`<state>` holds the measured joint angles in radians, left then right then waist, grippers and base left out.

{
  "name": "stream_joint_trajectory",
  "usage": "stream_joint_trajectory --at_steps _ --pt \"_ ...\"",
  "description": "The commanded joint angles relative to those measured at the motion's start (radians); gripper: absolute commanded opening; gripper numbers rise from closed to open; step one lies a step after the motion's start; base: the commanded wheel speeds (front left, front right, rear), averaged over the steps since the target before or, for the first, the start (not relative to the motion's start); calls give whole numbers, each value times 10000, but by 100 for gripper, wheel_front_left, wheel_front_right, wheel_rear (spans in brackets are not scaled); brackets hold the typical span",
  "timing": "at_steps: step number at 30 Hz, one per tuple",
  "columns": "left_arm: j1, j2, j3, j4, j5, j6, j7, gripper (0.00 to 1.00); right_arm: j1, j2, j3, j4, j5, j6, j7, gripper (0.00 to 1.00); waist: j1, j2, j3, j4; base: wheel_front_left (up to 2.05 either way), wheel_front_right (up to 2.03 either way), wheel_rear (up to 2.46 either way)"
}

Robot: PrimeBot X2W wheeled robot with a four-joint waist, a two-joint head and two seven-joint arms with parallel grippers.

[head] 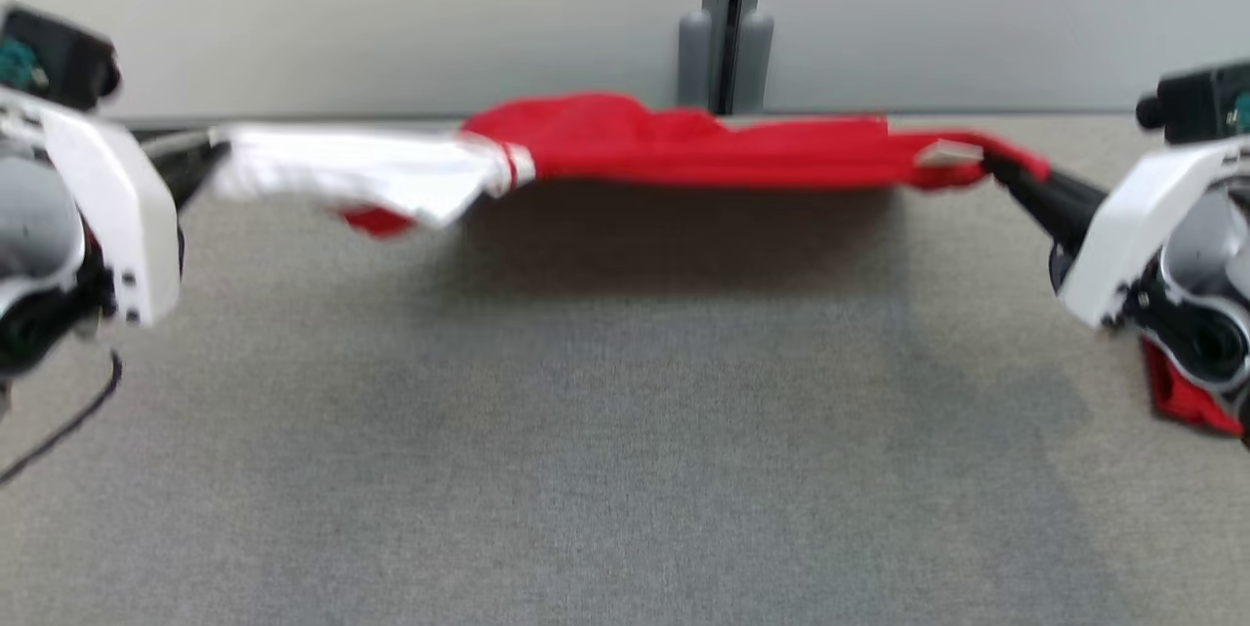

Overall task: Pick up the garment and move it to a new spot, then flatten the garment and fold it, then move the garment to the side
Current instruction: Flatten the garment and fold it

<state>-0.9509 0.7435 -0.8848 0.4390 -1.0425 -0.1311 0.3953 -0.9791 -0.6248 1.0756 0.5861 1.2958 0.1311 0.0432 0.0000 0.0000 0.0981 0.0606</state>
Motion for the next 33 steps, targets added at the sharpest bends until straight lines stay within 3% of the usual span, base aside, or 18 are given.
stream_joint_trajectory --at_steps 1,10,19,27,33 --pt "173 160 -13 -52 -32 14 64 0 215 -126 31 -44 88 -4 45 0 0 0 -557 -33 0 0 0" --pt "2147 2267 -592 -3492 -1385 505 2266 0 1364 -1655 748 -1862 1149 -4 1490 0 0 0 -1309 -190 0 0 0" --pt "3792 3926 -1038 -6697 -2840 1638 3458 0 2637 -3006 1317 -3108 1771 -4 2872 0 0 0 -1380 -316 0 0 0" --pt "4515 4664 -1268 -7861 -3569 2098 3807 0 3686 -4212 1499 -4168 2302 -5 3639 0 0 0 -1279 -371 0 0 0" --pt "4592 4671 -1314 -8066 -3632 2255 3861 0 3806 -4565 1381 -4797 2340 -5 3759 0 0 0 -1101 -463 0 0 0"
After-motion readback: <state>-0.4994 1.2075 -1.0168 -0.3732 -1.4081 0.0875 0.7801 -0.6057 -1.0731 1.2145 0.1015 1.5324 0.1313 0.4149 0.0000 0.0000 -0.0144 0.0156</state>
